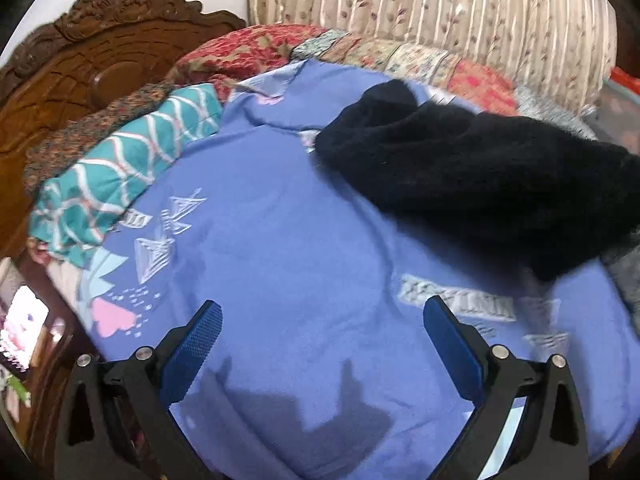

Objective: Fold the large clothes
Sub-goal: 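Move both grippers toward the dark navy fleece garment on the blue sheet, then grasp the fleece edge with the left gripper while the right gripper grasps another edge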

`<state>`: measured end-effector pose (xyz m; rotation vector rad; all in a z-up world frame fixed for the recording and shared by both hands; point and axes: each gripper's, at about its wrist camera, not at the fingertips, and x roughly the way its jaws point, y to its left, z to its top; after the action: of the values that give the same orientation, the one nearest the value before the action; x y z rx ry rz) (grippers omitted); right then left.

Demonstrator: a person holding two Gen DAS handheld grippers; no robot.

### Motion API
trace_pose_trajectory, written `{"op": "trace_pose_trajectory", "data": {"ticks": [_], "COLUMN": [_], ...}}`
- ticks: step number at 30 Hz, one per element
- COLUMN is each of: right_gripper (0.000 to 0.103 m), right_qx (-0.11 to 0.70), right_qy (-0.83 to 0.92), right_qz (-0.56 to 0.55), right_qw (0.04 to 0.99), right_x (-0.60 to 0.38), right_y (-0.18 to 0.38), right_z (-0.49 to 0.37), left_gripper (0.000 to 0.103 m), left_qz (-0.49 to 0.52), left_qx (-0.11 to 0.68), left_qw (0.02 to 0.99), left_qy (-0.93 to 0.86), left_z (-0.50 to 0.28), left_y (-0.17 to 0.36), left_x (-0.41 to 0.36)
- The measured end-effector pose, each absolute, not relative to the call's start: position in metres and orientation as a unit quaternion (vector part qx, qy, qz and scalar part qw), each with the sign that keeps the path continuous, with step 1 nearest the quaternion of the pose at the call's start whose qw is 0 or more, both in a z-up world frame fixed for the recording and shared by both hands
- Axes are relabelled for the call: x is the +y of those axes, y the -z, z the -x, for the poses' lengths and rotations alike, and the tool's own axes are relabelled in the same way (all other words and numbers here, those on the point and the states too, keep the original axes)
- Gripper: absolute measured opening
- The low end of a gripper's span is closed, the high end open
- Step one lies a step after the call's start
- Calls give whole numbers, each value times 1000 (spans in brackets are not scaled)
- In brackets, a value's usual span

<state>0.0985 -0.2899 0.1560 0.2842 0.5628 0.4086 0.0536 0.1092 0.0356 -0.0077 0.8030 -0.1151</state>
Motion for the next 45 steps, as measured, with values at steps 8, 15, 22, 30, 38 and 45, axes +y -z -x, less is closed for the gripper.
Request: {"op": "trace_pose_trajectory", "data": {"ticks": [8,15,22,30,38,45], "right_gripper": [37,52,55,58,58,58], "right_qx": [334,384,351,350,341,300], "right_qy": [-211,-40,-33,-19,-73,-148], "right_qz": [-96,-228,-291,-307,-231,-127], "right_qw": [913,894,889,885,908,934], "right_x": [-299,-347,-356,-367,-342,-271], "right_y": [-105,-23,-5,11,-30,-97], "right_z": [-7,-46,-30,9,-47,-120], "left_gripper": [112,112,113,59,36,33], "left_qz": [105,-9,-205,-328,-160,-96], "left_qx": [406,388,291,292,310,320], "left_qw": [892,891,881,889,937,942], "left_qy": [170,236,311,128,-13,-44], "left_z": [-55,-32,3,-60,-92,-61], "left_y": [-56,-60,-40,22,-46,-46], "left_x": [105,0,-144,-157,43,159]}}
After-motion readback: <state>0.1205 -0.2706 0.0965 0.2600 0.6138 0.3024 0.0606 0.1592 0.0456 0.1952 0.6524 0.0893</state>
